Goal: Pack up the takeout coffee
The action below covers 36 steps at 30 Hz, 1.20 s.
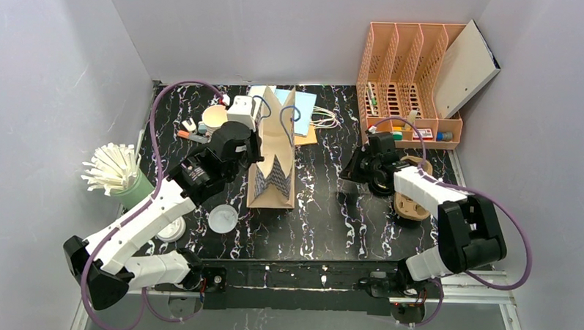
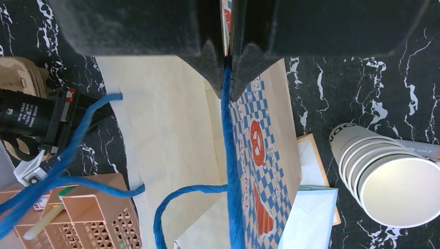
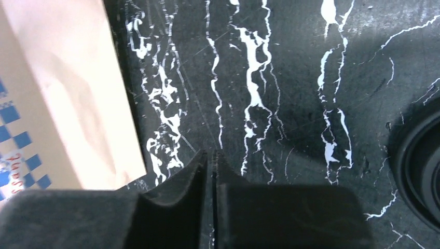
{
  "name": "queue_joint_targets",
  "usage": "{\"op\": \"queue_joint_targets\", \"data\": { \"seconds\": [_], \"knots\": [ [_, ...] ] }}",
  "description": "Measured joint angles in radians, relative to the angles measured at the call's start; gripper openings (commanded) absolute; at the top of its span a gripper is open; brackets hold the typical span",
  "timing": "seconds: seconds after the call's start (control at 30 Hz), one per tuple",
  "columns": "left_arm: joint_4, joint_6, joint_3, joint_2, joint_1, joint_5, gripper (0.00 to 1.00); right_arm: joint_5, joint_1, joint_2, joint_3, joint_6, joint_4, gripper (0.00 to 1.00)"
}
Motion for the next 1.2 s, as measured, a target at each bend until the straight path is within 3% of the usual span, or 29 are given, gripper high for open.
{"op": "queue_joint_targets", "data": {
  "seconds": [0.23,0.43,0.5,0.9,1.2],
  "knots": [
    [-0.013,0.009,0.043,0.019,0.000,0.032,0.00,-0.039,0.000,-0.134,0.037,-0.052,-0.056,0.54],
    [-0.016,0.004,0.072,0.038,0.000,0.059,0.00,-0.068,0.020,-0.218,0.197,-0.086,-0.138,0.90],
    [-0.016,-0.002,0.075,0.041,0.000,0.064,0.00,-0.071,0.044,-0.249,0.240,-0.088,-0.151,0.97],
    [-0.024,-0.031,0.100,0.057,0.000,0.084,0.00,-0.039,0.095,-0.343,0.402,-0.078,-0.266,0.98],
    [-0.055,-0.026,0.168,0.057,0.000,0.068,0.00,0.110,0.095,-0.349,0.475,-0.077,-0.317,0.98]
  ]
}}
